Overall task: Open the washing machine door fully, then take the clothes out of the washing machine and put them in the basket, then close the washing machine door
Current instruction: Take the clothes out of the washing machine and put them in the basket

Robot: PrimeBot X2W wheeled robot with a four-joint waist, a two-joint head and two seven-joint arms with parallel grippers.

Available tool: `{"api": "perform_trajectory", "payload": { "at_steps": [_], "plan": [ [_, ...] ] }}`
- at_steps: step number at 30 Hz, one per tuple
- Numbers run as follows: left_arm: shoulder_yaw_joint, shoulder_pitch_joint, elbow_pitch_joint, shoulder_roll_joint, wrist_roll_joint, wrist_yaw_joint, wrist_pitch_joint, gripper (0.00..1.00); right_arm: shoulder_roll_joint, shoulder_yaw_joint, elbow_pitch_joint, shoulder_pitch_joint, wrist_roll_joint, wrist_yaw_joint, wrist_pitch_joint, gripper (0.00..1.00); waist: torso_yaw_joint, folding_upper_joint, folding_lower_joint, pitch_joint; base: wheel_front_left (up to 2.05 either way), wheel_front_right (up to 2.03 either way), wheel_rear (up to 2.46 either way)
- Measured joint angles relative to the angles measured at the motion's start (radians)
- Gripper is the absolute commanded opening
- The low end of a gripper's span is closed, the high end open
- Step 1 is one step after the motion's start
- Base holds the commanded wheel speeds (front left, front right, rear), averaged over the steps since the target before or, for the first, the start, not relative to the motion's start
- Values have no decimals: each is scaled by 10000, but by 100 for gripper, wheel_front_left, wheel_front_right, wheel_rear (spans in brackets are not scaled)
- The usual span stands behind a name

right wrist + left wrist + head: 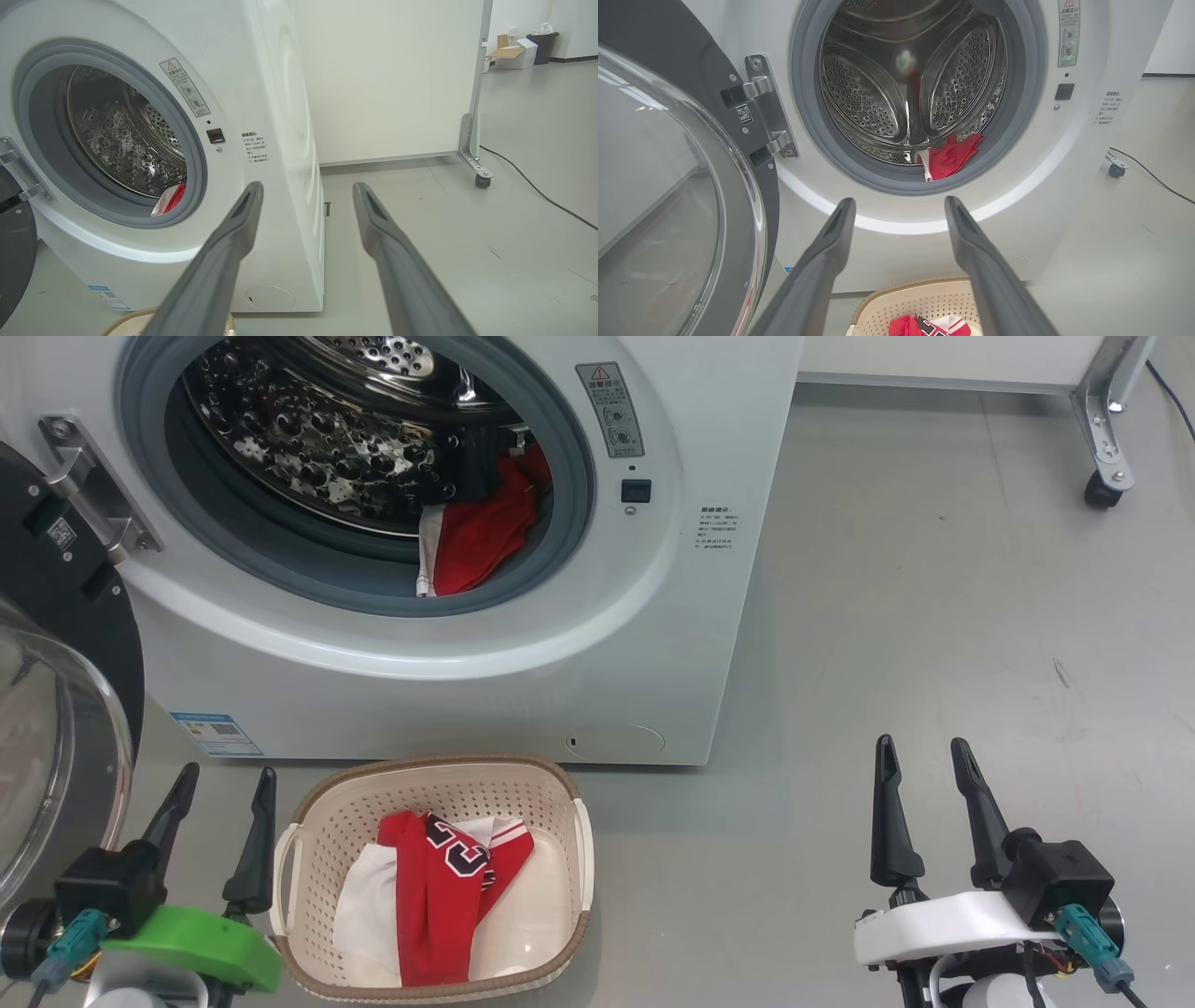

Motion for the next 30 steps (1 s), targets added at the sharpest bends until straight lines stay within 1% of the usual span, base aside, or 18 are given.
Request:
{"api": "perform_trajectory", "payload": {
  "at_steps": [15,22,26,30],
  "plan": [
    [104,135,-136,-71,102,-81,0,100,0,35,-23,-1,2,0,0,100,-52,0,0,31,0,0,0],
    [407,314,-401,-44,98,-94,0,100,0,318,-113,-2,-2,-2,0,100,-175,0,0,296,0,0,0],
    [556,314,-639,96,96,-180,0,100,-2,479,-180,-1,-6,-8,0,100,-290,0,0,579,0,0,0],
    [731,295,-826,359,79,-268,0,100,-2,688,-259,-2,-58,-17,0,100,-433,0,0,938,0,0,0]
  ]
}}
